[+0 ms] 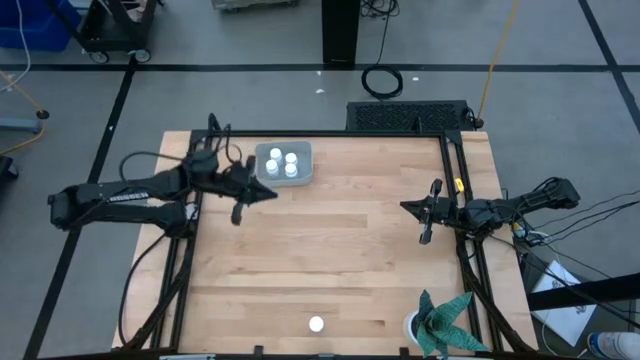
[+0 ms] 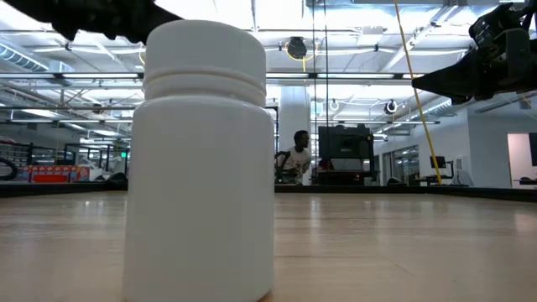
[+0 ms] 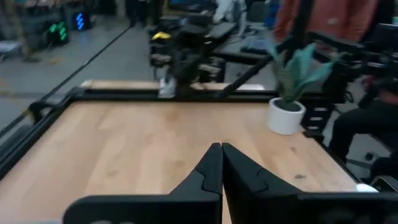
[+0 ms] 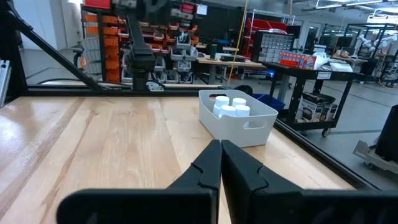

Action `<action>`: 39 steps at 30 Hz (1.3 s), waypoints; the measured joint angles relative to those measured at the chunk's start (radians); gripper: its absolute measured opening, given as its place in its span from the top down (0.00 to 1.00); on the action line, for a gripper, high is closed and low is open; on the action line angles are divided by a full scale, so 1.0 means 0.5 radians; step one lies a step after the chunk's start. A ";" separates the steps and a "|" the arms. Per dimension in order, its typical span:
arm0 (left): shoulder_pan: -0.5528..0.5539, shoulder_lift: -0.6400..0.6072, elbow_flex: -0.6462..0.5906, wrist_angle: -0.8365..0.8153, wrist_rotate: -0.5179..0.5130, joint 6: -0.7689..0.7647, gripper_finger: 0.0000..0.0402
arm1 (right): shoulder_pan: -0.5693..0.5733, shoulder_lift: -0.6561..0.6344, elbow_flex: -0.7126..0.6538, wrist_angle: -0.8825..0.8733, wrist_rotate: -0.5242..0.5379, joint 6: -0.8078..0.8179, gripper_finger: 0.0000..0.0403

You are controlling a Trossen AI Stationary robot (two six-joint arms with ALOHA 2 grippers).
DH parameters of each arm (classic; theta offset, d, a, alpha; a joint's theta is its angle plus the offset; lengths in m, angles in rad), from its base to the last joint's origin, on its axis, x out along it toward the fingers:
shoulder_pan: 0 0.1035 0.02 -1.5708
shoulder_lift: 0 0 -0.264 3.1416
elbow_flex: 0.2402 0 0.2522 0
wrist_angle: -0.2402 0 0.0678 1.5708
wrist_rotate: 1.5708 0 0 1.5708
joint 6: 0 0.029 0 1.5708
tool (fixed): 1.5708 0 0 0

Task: Pick and place pill bottles into a basket
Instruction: Put the white medicine bottle into the gray bin

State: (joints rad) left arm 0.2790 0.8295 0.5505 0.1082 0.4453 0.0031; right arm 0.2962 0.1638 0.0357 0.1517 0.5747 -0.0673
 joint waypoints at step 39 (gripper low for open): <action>-0.280 -0.251 -0.613 0.615 -0.089 -0.304 0.88 | 0.001 1.224 0.223 1.528 -0.594 0.706 0.85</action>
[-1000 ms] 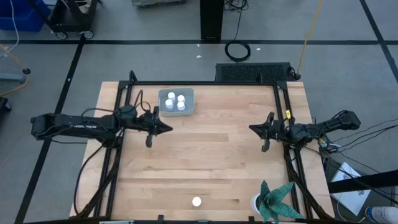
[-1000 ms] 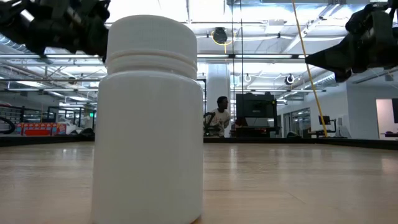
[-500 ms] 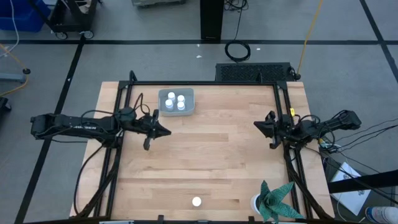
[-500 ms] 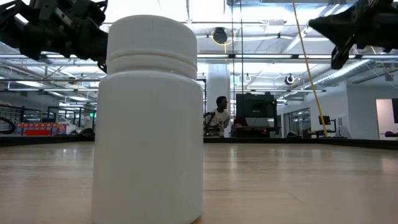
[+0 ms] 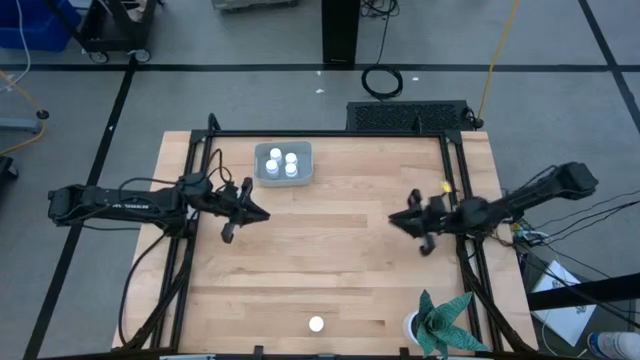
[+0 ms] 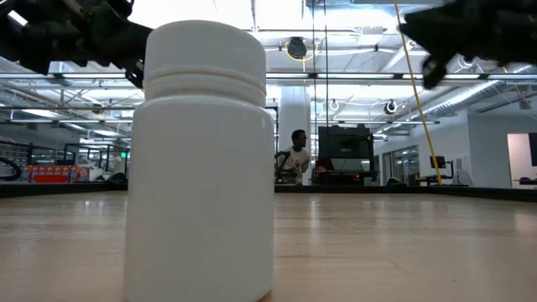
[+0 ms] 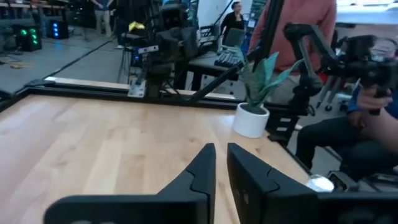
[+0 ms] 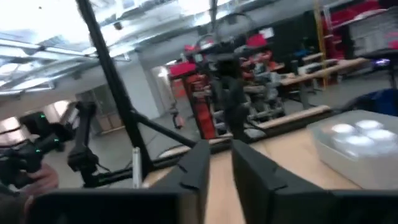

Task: Pick and place pill bottles into a basket
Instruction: Put the white medicine bottle into the gray bin

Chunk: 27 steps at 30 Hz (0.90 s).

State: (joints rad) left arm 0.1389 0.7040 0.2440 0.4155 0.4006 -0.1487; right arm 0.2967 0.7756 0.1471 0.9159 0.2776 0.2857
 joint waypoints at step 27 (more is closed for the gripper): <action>-0.263 -0.024 0.001 0.020 0.087 -0.156 0.92 | 0.540 2.145 2.581 -1.879 -0.063 -0.160 0.15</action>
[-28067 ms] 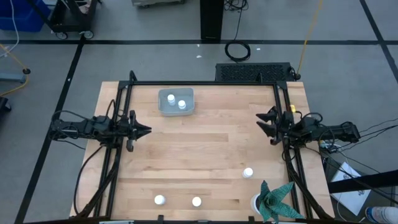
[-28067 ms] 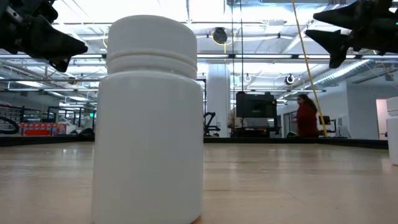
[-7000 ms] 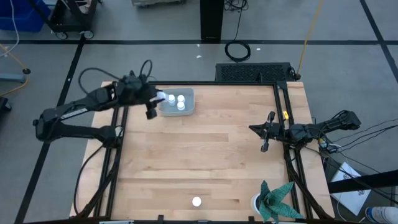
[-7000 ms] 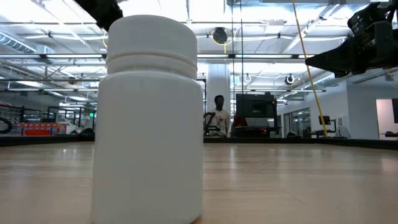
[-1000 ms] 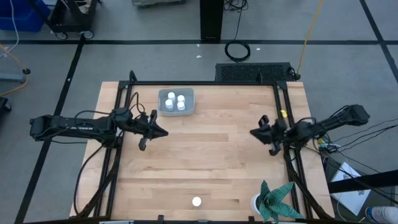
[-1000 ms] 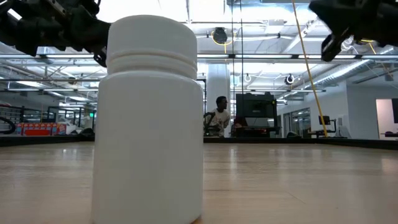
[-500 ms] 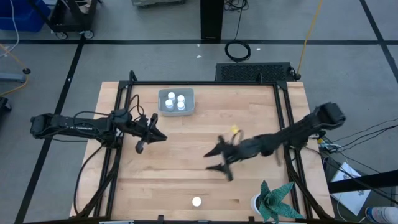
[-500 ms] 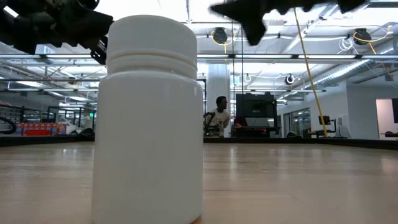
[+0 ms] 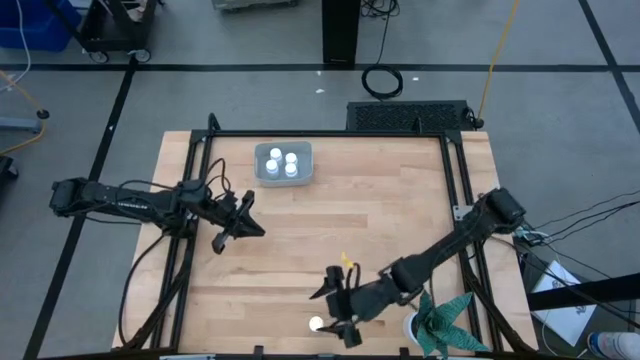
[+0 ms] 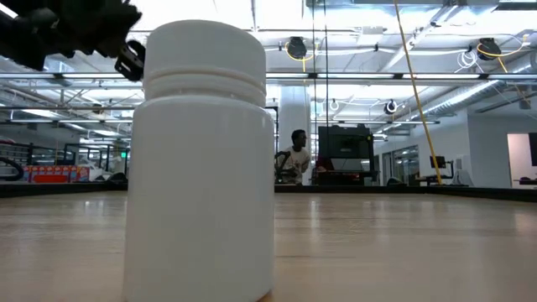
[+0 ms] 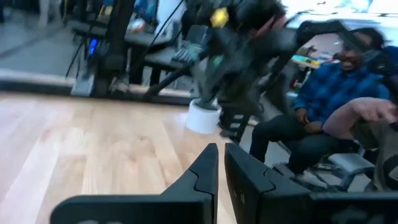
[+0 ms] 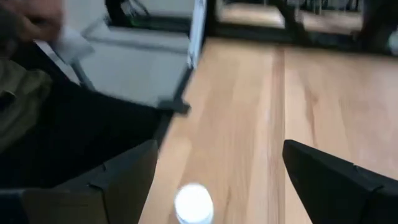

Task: Pick and place pill bottles into a basket
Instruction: Put the white medicine bottle into the gray bin

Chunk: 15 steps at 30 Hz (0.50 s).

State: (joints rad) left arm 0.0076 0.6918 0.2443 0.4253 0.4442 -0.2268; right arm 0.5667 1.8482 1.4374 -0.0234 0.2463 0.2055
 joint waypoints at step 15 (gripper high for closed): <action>-0.326 -0.262 -0.384 0.213 -0.587 0.370 0.92 | -0.021 0.230 0.084 -0.238 0.079 0.207 0.15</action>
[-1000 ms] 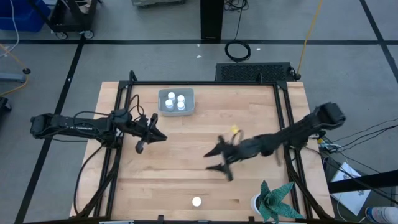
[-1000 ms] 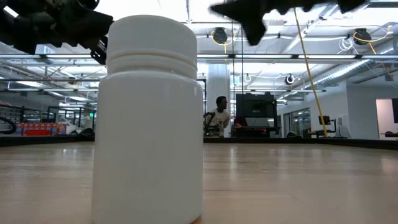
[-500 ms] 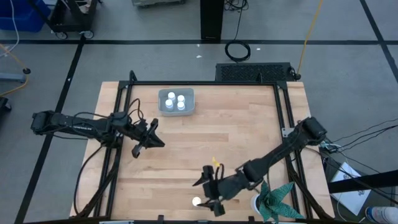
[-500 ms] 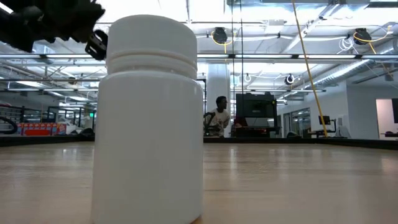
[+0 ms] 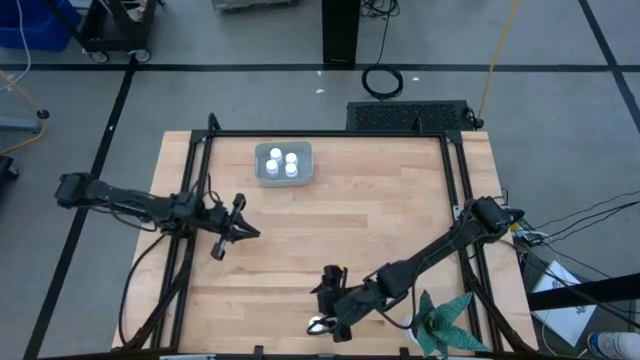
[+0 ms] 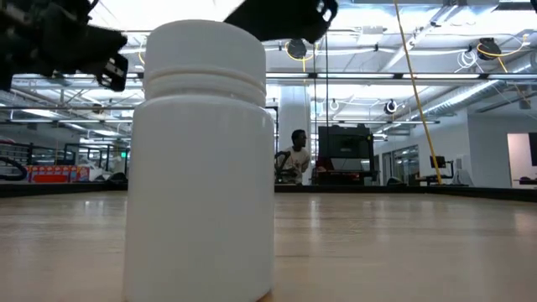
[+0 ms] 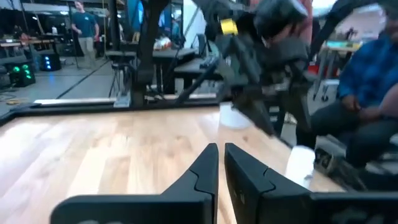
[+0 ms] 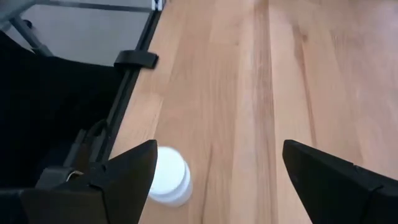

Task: Pick and place pill bottles into a basket
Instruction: Put the white medicine bottle into the gray bin

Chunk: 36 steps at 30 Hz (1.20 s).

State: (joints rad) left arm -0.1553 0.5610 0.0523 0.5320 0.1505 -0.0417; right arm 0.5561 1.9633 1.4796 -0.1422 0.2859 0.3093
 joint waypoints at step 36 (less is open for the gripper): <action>-0.048 -0.601 -0.068 -0.641 -0.355 -0.072 0.92 | 0.066 0.228 0.000 0.267 -0.109 0.057 0.15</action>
State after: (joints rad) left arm -0.1795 0.2604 0.0185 0.2115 -0.0272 -0.0775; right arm 0.5889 2.0770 1.4793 -0.0086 0.2315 0.3377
